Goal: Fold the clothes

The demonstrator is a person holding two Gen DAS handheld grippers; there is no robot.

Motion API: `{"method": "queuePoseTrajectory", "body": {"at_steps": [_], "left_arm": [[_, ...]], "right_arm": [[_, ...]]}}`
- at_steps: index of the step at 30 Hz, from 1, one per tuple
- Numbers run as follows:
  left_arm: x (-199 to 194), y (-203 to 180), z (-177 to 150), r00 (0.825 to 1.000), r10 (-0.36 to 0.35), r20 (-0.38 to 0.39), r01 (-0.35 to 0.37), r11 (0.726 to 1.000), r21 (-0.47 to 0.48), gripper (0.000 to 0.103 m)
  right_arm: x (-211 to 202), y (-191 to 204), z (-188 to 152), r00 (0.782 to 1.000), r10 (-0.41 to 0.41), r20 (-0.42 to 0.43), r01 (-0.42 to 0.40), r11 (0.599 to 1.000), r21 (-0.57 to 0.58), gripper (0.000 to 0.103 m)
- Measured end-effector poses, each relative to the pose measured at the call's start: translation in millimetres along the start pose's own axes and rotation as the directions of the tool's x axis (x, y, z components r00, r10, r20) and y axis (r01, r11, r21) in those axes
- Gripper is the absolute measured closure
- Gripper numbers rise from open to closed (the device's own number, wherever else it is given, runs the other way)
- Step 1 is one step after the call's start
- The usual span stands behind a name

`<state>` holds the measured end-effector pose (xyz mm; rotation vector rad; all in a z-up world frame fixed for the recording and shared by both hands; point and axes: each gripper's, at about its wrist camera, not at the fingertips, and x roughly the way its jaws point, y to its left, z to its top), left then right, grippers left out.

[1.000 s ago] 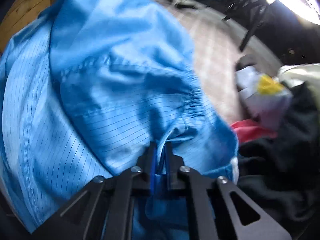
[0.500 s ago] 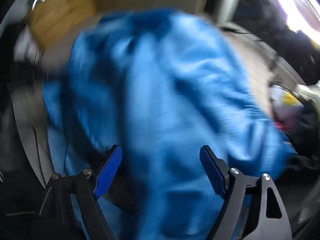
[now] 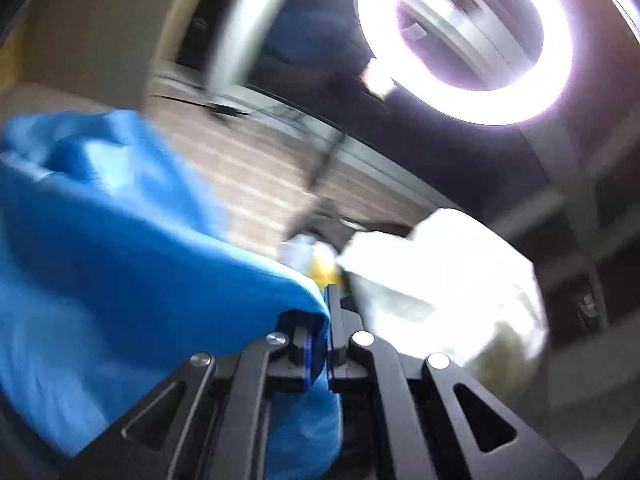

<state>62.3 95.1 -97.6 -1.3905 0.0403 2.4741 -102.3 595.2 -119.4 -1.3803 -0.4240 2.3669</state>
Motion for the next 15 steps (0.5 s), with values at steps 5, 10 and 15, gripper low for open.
{"method": "queuePoseTrajectory", "body": {"at_steps": [5, 10, 15], "left_arm": [[-4.2, 10.6, -10.3, 1.0, 0.013, -0.009, -0.013, 1.0, -0.006, 0.075], [15.8, 17.9, -25.3, 0.998, 0.008, -0.067, -0.009, 1.0, -0.014, 0.075], [27.6, 19.2, -28.1, 0.996, -0.011, -0.091, 0.011, 1.0, -0.004, 0.075]], "right_arm": [[-54.2, 39.6, -20.4, 0.952, 0.281, 0.125, -0.283, 0.959, 0.002, 0.033], [-79.8, 148.7, -61.0, 0.877, 0.48, 0.019, -0.473, 0.869, -0.148, 0.029], [-70.6, 224.5, -69.0, 0.868, 0.497, -0.016, -0.495, 0.861, -0.117, 0.029]]}}
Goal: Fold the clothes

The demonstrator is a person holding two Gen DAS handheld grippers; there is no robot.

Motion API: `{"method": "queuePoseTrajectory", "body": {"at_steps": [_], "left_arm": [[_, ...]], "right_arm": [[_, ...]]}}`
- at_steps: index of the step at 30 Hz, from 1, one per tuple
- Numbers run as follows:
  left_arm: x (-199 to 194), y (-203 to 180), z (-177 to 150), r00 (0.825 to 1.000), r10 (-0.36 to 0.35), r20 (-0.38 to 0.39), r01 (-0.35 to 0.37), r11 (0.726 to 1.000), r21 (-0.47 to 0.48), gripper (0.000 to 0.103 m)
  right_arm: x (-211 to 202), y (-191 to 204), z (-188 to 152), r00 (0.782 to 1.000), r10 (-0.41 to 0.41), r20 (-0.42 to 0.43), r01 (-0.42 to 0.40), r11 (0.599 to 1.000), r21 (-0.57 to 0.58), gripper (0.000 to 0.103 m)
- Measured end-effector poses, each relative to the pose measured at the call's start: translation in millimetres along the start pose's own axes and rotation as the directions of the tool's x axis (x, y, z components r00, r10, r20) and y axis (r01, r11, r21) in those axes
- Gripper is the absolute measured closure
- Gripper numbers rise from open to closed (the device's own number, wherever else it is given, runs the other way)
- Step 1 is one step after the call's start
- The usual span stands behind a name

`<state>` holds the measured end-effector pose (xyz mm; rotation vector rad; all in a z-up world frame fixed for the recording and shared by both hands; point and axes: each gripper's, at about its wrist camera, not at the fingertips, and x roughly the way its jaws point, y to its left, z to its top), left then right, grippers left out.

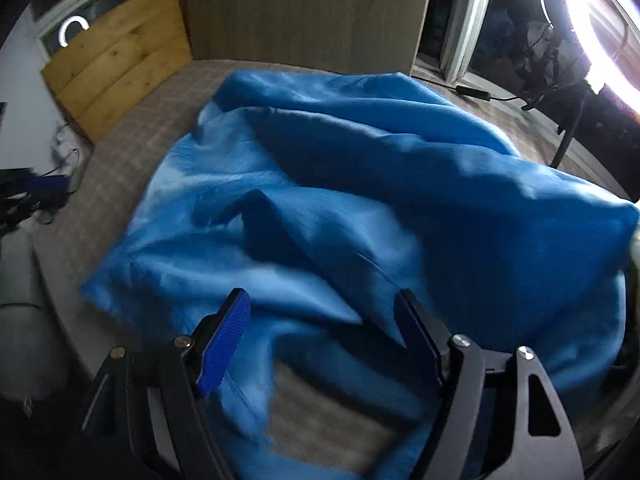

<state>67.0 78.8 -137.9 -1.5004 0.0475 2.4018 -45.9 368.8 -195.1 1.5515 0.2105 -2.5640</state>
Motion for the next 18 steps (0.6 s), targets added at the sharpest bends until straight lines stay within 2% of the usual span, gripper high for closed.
{"method": "queuePoseTrajectory", "body": {"at_steps": [1, 4, 5, 7, 8, 9, 10, 11, 13, 15, 18], "left_arm": [[0.3, -0.4, 0.8, 1.0, 0.0, 0.0, 0.0, 1.0, 0.008, 0.075], [-2.2, 2.4, 1.7, 1.0, 0.002, 0.006, -0.002, 1.0, 0.016, 0.075], [-3.2, 4.2, 2.0, 1.0, 0.003, 0.009, -0.003, 1.0, 0.016, 0.075], [-4.9, 7.8, 2.4, 1.0, 0.006, 0.013, -0.006, 1.0, 0.014, 0.075], [-5.1, 9.8, 2.2, 1.0, 0.008, 0.014, -0.008, 1.0, 0.011, 0.075], [-5.3, 11.8, 2.0, 1.0, 0.011, 0.015, -0.011, 1.0, 0.007, 0.075], [-5.6, 13.8, 1.7, 1.0, 0.013, 0.016, -0.013, 1.0, 0.004, 0.075], [-5.8, 15.7, 1.5, 1.0, 0.016, 0.017, -0.016, 1.0, 0.001, 0.075], [-3.5, 17.7, 2.4, 1.0, 0.014, 0.016, -0.014, 1.0, -0.003, 0.075], [0.7, 16.2, 4.5, 1.0, 0.009, 0.011, -0.009, 1.0, -0.005, 0.075], [10.2, 5.0, 12.7, 0.999, -0.036, -0.001, 0.036, 0.999, 0.01, 0.075]], "right_arm": [[6.6, 8.3, 7.9, 0.997, -0.07, 0.031, 0.071, 0.997, -0.031, 0.029], [34.7, 24.2, 24.8, 0.98, -0.186, 0.067, 0.195, 0.968, -0.159, 0.029], [50.7, 28.7, 29.2, 0.977, -0.211, 0.037, 0.214, 0.952, -0.219, 0.029], [75.3, 38.1, 29.6, 0.98, -0.197, -0.02, 0.183, 0.938, -0.294, 0.031], [86.9, 43.0, 29.4, 0.983, -0.179, -0.044, 0.156, 0.935, -0.319, 0.037], [89.2, 43.1, 28.4, 0.987, -0.148, -0.064, 0.121, 0.94, -0.32, 0.079], [88.0, 41.2, 27.1, 0.99, -0.112, -0.082, 0.082, 0.947, -0.31, 0.1], [86.7, 39.3, 25.9, 0.992, -0.076, -0.1, 0.042, 0.953, -0.299, 0.101], [65.1, 27.7, 26.0, 0.998, -0.057, -0.037, 0.045, 0.962, -0.271, 0.101], [29.8, 0.7, 28.2, 0.996, -0.078, 0.049, 0.086, 0.976, -0.198, 0.101], [-16.9, -50.5, 27.7, 0.989, -0.11, 0.102, 0.112, 0.993, -0.02, 0.101]]}}
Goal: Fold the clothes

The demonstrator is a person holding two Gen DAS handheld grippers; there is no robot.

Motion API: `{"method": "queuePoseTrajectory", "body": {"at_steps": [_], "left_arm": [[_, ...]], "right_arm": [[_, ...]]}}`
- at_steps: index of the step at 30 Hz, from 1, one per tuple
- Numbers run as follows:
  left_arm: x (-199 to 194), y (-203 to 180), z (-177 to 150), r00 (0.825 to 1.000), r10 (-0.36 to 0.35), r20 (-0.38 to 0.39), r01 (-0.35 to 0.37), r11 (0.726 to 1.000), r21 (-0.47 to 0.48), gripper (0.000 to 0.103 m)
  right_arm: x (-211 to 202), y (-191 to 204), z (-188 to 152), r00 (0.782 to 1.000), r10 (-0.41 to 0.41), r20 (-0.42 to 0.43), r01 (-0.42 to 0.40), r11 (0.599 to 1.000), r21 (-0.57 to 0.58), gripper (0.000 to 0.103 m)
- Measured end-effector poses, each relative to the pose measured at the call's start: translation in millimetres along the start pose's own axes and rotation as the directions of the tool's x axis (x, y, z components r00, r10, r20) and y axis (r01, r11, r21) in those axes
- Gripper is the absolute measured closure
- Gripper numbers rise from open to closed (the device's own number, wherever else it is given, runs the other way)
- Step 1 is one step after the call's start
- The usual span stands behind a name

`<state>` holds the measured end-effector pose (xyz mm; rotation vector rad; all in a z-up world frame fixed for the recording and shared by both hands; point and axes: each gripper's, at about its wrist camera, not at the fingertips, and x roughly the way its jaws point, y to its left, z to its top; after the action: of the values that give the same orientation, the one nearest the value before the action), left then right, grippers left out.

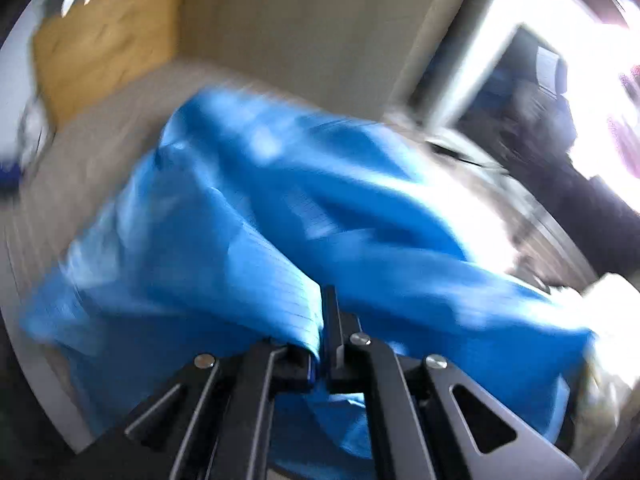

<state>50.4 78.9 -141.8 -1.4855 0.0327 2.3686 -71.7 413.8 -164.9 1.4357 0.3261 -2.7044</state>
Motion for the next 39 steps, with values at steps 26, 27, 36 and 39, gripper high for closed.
{"method": "queuePoseTrajectory", "body": {"at_steps": [26, 27, 36, 39], "left_arm": [[48.8, -156.5, 70.7, 0.98, -0.187, -0.063, 0.196, 0.878, 0.436, 0.067], [49.7, -149.8, 72.6, 0.98, -0.189, -0.069, 0.2, 0.878, 0.435, 0.067], [48.6, -128.9, 71.1, 0.973, -0.211, -0.095, 0.23, 0.843, 0.486, 0.067], [45.4, -128.4, 75.2, 0.97, -0.226, -0.096, 0.242, 0.825, 0.51, 0.067]], "right_arm": [[-158.8, -71.4, -159.4, 0.943, -0.321, -0.088, 0.307, 0.737, 0.602, 0.044], [-153.6, -45.9, -159.3, 0.958, -0.277, -0.071, 0.261, 0.743, 0.616, 0.043], [-89.4, 78.9, -191.8, 0.997, 0.022, -0.077, 0.051, 0.564, 0.824, 0.04], [-41.8, 81.4, -187.9, 0.992, 0.036, -0.119, 0.084, 0.513, 0.854, 0.04]]}}
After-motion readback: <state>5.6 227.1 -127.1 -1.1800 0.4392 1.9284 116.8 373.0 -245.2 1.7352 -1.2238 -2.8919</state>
